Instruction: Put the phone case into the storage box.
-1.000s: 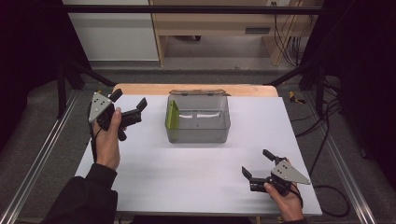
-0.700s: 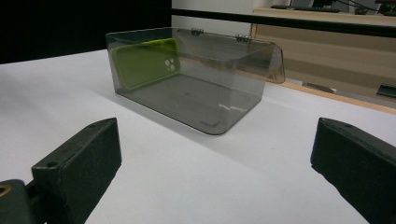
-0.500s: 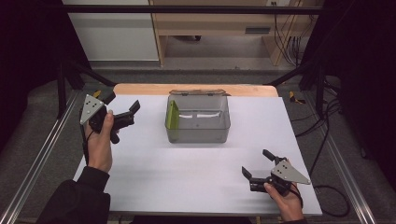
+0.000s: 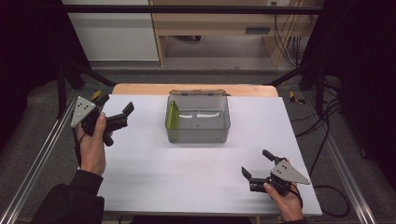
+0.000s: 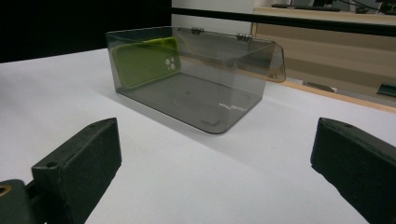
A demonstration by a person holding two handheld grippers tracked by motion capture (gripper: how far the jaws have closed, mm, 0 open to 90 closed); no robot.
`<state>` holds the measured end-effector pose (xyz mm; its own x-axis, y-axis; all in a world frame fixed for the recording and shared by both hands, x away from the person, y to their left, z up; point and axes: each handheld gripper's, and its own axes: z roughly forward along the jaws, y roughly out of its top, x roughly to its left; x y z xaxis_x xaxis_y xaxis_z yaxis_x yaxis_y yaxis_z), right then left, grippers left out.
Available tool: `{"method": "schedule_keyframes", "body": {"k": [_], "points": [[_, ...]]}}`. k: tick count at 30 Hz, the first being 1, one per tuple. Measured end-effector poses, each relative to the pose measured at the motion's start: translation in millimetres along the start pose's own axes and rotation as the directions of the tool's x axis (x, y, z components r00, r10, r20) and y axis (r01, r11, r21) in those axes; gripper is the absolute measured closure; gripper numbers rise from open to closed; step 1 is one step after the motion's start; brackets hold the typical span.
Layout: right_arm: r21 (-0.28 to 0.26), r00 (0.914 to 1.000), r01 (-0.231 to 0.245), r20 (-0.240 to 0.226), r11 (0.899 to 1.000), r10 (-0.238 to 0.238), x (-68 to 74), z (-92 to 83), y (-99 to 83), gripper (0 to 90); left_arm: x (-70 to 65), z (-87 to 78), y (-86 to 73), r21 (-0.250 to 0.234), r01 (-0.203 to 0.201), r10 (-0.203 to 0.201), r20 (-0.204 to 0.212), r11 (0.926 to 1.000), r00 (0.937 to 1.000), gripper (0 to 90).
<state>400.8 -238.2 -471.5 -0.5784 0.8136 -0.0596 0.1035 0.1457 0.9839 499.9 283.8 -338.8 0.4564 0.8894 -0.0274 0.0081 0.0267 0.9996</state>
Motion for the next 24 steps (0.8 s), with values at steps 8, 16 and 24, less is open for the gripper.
{"method": "schedule_keyframes", "body": {"k": [8,16,24], "points": [[0.0,1.0,0.0,-0.001,1.0,0.0,0.6,0.4,-0.2,2.0,4.3,-9.3,-1.2,0.015,-0.015,0.015,0.001,0.9998,0.9999,1.1],[0.002,1.0,0.0,-0.002,1.0,0.0,1.0,0.4,-0.3,2.0,7.5,-18.3,-1.4,0.016,-0.014,0.014,0.0,0.9998,0.9999,1.1],[0.004,1.0,0.001,-0.004,1.0,-0.001,1.3,0.7,-0.5,2.0,9.0,-26.0,-4.3,0.024,-0.026,0.026,0.006,0.9994,0.9996,1.1]]}}
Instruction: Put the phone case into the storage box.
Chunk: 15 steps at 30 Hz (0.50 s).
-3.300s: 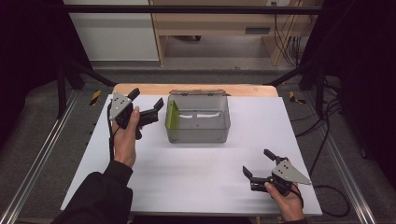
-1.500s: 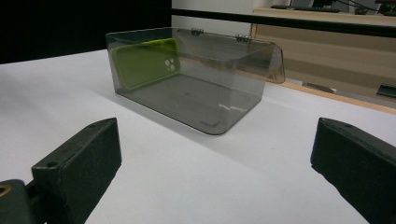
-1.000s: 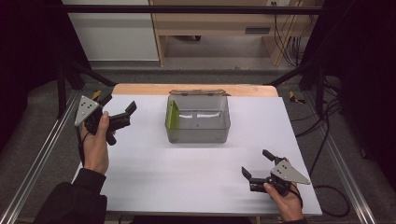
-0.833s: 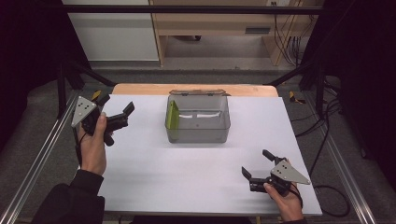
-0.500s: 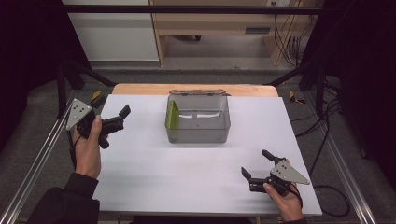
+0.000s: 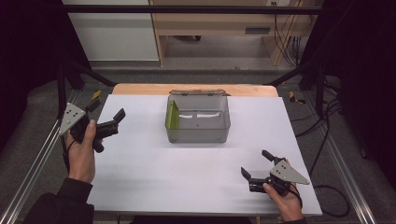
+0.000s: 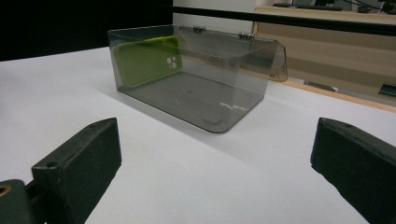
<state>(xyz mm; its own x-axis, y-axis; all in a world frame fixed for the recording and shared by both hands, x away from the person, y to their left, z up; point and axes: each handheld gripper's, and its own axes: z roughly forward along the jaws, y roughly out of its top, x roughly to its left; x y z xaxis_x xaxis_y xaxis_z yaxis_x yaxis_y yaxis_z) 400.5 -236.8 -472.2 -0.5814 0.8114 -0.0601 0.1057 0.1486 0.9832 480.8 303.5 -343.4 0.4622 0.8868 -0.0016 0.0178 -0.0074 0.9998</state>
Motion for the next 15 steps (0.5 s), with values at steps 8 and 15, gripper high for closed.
{"method": "schedule_keyframes", "body": {"k": [8,15], "points": [[0.004,1.0,0.004,0.001,1.0,-0.004,0.9,0.5,-0.2,2.0,-3.3,-7.5,-6.3,0.004,-0.02,0.02,0.012,0.9998,0.9997,1.0],[0.003,1.0,0.006,0.0,1.0,-0.006,1.2,0.9,-0.4,2.0,-8.8,-13.1,-9.7,0.001,-0.026,0.026,0.021,0.9997,0.9994,1.1]]}}
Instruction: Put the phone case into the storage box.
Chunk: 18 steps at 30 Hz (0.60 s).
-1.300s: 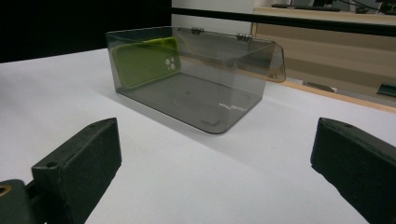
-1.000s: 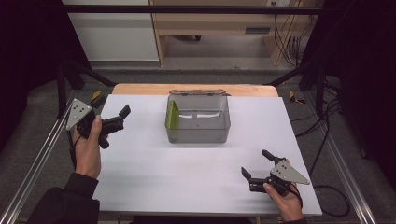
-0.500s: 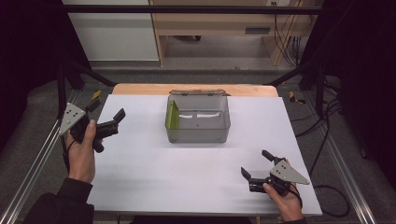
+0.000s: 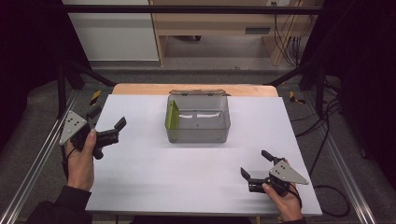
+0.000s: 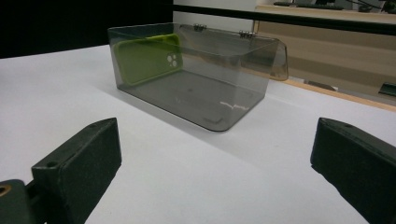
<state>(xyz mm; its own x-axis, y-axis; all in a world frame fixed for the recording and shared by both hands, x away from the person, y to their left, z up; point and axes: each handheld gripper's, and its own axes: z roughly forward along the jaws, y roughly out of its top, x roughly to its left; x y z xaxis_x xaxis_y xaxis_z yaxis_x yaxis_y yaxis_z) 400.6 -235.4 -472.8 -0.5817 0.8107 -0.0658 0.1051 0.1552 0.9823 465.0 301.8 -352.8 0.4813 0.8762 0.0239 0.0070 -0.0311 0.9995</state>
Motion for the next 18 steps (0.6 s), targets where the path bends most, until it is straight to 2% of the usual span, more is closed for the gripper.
{"method": "schedule_keyframes", "body": {"k": [8,18], "points": [[0.0,1.0,0.0,0.001,1.0,0.0,-0.1,-0.1,0.0,2.0,-3.1,-4.6,-1.6,-0.004,0.007,-0.007,0.001,1.0,1.0,1.1],[0.003,1.0,0.0,0.001,1.0,0.0,0.4,-0.2,0.1,2.0,-7.3,-15.1,-8.4,-0.017,0.02,-0.02,-0.021,0.9997,0.9996,1.3]]}}
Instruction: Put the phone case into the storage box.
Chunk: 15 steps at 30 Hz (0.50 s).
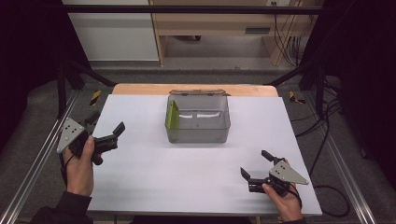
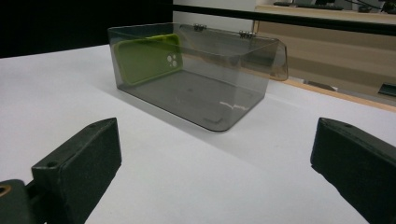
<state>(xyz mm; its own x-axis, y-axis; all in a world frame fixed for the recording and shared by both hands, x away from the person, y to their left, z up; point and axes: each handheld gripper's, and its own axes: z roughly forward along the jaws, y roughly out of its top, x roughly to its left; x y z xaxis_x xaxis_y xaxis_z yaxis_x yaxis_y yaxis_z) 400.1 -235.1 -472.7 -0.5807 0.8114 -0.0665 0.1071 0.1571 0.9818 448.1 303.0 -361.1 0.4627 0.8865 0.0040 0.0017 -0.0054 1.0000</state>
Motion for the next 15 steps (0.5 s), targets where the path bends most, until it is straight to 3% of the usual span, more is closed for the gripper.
{"method": "schedule_keyframes", "body": {"k": [15], "points": [[0.007,1.0,0.008,0.0,1.0,-0.008,1.3,1.1,-0.4,2.0,-1.2,-14.1,-34.4,0.031,0.051,-0.051,-0.003,0.9982,0.9987,1.6]]}}
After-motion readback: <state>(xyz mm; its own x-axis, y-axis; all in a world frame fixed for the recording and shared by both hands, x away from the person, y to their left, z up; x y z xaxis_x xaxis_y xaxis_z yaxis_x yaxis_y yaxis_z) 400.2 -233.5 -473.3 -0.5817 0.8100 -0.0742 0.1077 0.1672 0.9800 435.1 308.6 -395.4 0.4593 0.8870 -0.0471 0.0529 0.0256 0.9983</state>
